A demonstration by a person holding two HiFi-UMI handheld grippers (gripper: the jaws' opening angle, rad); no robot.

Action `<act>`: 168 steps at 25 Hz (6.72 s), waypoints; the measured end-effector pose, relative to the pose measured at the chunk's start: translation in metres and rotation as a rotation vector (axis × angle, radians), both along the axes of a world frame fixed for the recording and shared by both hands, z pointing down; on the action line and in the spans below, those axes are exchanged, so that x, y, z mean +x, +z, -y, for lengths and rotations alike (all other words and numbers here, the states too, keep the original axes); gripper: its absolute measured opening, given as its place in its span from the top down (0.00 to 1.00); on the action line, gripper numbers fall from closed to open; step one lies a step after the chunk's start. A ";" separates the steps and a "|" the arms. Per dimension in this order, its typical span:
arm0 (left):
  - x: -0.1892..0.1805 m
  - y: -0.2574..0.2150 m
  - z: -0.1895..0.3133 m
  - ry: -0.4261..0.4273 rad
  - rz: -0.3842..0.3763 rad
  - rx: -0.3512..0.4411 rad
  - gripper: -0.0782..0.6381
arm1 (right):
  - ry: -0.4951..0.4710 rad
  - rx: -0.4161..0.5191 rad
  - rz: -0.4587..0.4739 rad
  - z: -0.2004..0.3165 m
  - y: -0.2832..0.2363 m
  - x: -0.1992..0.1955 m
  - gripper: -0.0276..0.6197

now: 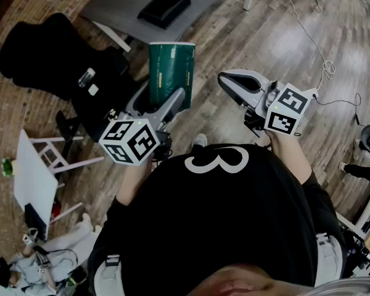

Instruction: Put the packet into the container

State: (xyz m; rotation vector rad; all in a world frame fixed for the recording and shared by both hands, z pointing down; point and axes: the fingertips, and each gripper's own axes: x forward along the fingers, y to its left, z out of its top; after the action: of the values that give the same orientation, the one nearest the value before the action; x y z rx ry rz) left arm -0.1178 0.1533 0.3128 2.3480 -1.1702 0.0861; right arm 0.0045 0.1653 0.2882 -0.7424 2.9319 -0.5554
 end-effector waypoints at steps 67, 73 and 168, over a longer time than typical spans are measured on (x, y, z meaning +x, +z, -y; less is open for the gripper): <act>0.063 0.033 0.298 -0.008 0.140 0.013 0.33 | -0.032 -0.124 0.042 0.321 0.043 0.075 0.95; 0.053 0.037 0.322 0.010 0.201 0.026 0.33 | -0.058 -0.162 0.026 0.338 0.055 0.066 0.95; 0.062 0.037 0.336 0.047 0.017 0.124 0.87 | -0.114 -0.040 -0.093 0.354 0.055 0.011 0.95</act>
State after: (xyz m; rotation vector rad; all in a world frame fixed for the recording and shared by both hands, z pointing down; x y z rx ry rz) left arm -0.0555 -0.1823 0.3501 2.4879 -1.1594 0.0512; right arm 0.0157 -0.1891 0.3437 -0.6240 3.0729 -0.6068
